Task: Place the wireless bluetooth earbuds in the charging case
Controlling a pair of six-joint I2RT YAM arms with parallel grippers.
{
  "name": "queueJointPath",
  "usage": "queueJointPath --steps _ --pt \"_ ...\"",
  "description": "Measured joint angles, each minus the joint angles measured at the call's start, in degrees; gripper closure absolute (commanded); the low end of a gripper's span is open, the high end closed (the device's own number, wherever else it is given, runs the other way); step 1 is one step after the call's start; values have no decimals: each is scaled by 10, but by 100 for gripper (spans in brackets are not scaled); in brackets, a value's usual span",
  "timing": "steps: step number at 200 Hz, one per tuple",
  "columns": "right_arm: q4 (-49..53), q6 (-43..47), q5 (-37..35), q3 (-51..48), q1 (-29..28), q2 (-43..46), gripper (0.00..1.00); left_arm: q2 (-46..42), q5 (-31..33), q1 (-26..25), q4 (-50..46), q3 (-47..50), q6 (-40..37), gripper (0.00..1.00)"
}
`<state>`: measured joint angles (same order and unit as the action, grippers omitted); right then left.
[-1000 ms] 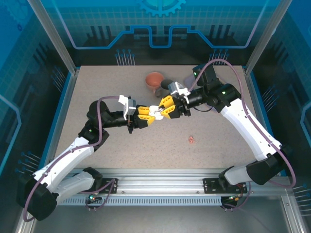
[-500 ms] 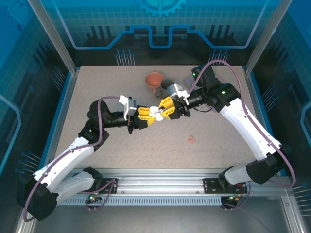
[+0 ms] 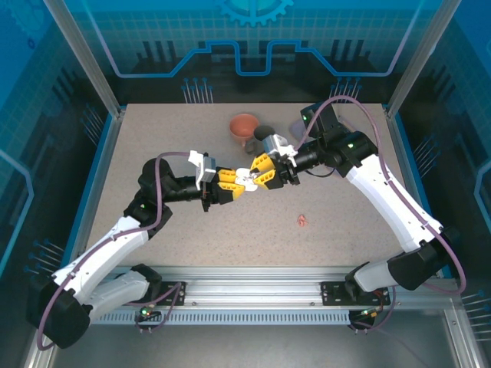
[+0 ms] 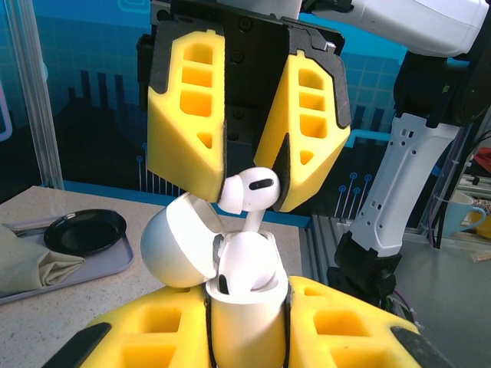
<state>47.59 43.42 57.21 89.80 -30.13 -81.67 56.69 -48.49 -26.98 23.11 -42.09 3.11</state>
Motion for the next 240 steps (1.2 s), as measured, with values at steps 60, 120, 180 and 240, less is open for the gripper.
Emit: queueJointPath --steps 60,120,180,240 --pt "0 12 -9 0 -3 0 66 0 0 2 -3 0 0 100" --pt "0 16 -8 0 -3 0 64 0 0 2 -3 0 0 100" --pt "-24 -8 -13 0 -3 7 51 0 2 2 -2 -4 0 100" --pt "-63 -58 -27 -16 10 50 35 0 2 1 -1 -6 -1 100"
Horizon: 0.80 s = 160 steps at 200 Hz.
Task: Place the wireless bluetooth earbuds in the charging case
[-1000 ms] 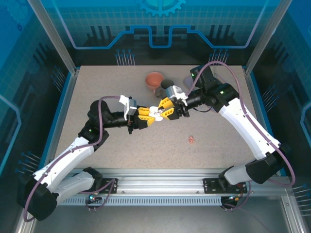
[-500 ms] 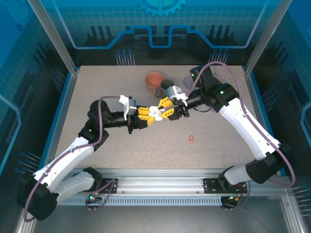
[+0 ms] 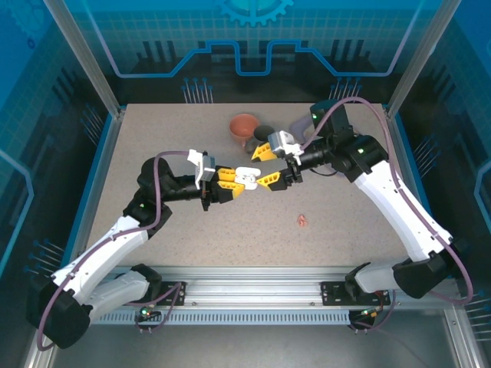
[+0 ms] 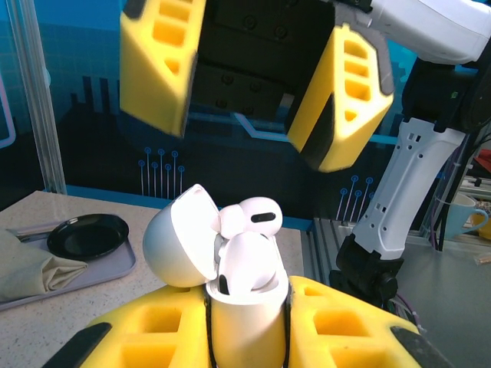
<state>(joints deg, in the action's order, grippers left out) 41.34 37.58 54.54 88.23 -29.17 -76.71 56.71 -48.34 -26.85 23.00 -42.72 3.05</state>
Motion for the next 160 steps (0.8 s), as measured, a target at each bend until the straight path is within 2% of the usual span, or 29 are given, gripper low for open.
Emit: queueJointPath --steps 33,68,113,160 --pt "-50 -69 -54 -58 14 61 26 0 0 0 0 0 -1 100" --pt "-113 -196 -143 -134 15 96 19 -7 9 -1 0 0 -2 100" --pt "-155 -391 -274 -176 15 118 27 -30 58 -13 -8 0 -21 100" --pt "-125 -554 -356 -151 14 152 32 -56 161 -40 -7 21 -56 100"
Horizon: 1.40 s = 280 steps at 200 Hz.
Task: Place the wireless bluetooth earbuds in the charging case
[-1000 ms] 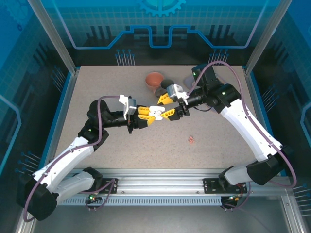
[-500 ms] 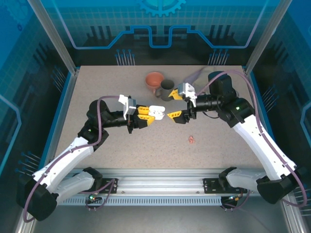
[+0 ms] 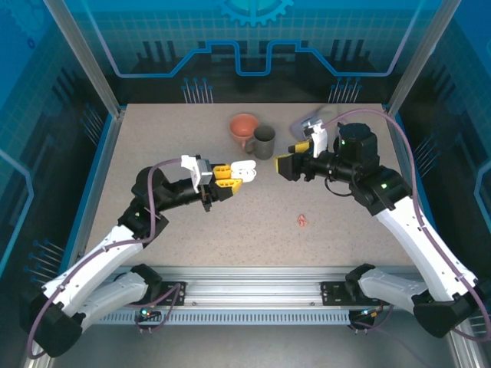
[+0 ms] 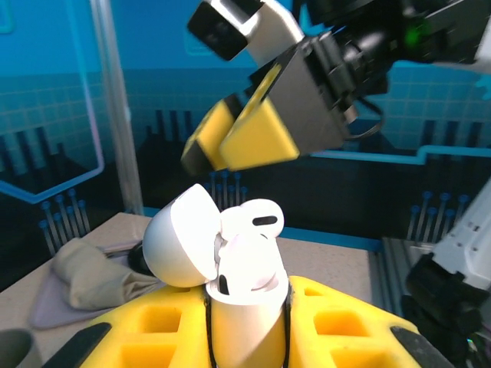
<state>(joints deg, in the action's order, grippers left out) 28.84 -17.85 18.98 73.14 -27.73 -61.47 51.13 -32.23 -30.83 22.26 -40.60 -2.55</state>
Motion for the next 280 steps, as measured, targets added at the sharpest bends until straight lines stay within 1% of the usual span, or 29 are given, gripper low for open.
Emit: queueJointPath --steps 24,46,73,97,117,189,250,280 --pt "21 -54 -11 24 -7 -3 35 0 57 -12 1 10 -17 100" --pt "32 -91 -10 46 -27 -16 43 2 99 -24 1 11 -31 100" --pt "61 -105 -17 93 -63 -52 51 14 129 -31 1 11 -42 100" --pt "93 -99 -27 140 -93 -87 54 22 145 -31 1 11 -50 100" --pt "118 -95 -40 168 -111 -108 52 22 151 -31 1 11 -52 100" --pt "160 -89 -70 199 -143 -154 53 22 155 -31 1 11 -51 100" --pt "177 -77 -83 219 -151 -174 54 22 155 -32 1 11 -51 100" --pt "181 -73 -87 225 -154 -183 57 22 155 -32 1 11 -51 100"
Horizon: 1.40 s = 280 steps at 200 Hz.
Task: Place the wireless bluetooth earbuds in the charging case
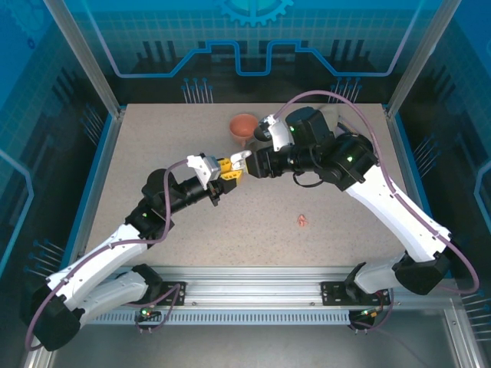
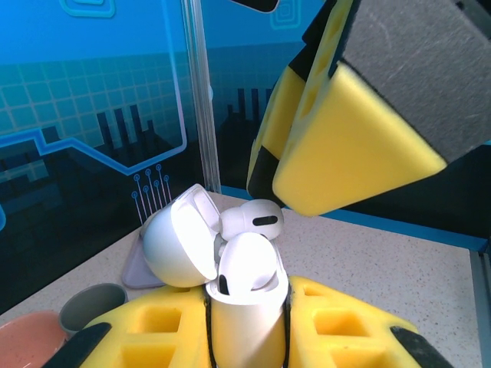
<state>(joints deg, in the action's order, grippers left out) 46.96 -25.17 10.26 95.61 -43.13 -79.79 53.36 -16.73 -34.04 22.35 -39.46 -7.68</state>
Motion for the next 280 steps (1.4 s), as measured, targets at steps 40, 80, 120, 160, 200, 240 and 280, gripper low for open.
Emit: queueJointPath --steps 40,80,120,160,200,240,280 --pt "2 8 -9 7 -1 -9 62 0 0 0 0 0 0 100" --pt "11 14 -9 12 -1 -11 66 0 0 0 0 0 0 100" --pt "25 28 -11 20 -1 -12 69 0 0 0 0 0 0 100" --pt "33 38 -11 27 -1 -14 70 0 0 0 -1 0 0 100" --pt "31 42 -5 28 -1 -17 66 0 0 0 -1 0 0 100" --pt "24 41 -3 28 -1 -17 66 0 0 0 -2 0 0 100" --pt "25 38 -11 28 -7 -21 67 0 0 0 -3 0 0 100"
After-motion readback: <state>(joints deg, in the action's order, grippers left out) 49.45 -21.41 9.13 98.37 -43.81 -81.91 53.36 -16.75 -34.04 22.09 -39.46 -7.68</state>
